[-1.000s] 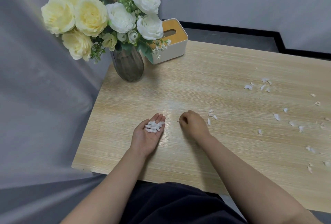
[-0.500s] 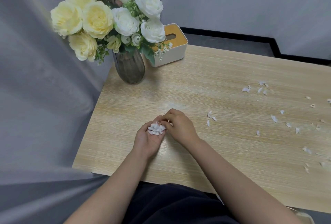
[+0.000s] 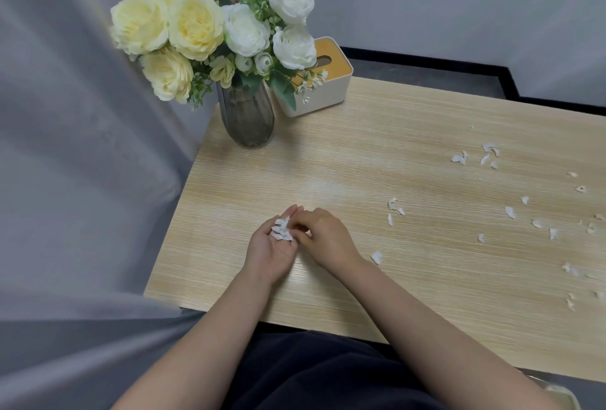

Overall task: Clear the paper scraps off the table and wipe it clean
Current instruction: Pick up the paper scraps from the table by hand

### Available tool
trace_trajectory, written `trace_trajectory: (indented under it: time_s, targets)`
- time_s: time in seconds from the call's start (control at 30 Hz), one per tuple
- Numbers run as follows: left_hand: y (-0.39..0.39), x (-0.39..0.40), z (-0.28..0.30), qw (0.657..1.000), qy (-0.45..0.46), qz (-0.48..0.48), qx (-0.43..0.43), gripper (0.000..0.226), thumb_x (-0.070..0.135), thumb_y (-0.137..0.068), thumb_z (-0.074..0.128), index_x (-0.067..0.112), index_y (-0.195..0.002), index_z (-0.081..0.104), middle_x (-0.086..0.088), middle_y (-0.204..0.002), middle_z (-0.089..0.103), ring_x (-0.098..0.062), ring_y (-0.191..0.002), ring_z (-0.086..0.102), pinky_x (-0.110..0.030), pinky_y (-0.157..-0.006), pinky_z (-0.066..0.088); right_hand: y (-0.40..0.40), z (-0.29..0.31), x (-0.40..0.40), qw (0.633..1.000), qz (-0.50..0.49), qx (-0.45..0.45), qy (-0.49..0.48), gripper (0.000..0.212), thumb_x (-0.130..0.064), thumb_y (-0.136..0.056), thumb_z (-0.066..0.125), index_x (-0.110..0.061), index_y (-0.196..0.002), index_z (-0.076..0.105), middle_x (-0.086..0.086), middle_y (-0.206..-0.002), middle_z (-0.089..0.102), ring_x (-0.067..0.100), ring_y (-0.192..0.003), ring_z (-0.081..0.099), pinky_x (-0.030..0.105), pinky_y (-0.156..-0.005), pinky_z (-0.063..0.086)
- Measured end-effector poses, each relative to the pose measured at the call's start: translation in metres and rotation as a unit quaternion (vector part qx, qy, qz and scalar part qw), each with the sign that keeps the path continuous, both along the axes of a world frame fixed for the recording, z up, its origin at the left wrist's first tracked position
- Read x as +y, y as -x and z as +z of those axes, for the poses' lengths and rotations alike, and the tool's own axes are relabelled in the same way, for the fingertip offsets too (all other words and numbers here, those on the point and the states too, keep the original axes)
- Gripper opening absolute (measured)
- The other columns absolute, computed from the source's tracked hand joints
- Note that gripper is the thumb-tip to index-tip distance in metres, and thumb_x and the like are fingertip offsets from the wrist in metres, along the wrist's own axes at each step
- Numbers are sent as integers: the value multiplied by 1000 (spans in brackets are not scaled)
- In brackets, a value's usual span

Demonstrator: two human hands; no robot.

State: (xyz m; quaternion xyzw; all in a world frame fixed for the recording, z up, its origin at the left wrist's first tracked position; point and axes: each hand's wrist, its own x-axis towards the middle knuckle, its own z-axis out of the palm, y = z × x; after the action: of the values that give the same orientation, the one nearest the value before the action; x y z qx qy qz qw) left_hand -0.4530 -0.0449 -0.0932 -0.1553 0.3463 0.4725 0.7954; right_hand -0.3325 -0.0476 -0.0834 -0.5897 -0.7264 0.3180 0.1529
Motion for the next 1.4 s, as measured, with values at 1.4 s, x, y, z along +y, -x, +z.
trace_trajectory:
  time_s: [1.4]
  targets:
    - [71,-8,-19,996,-16,51,65,31,13,-97,33,-4,-104,59,-16,-92,72,-28,-81,71,-41,-83,51,25,-59,0,993,112,-41,6,10,-12,-89,56,-10,-93,65,1,-106,60,22,-101,51,37,-78,47]
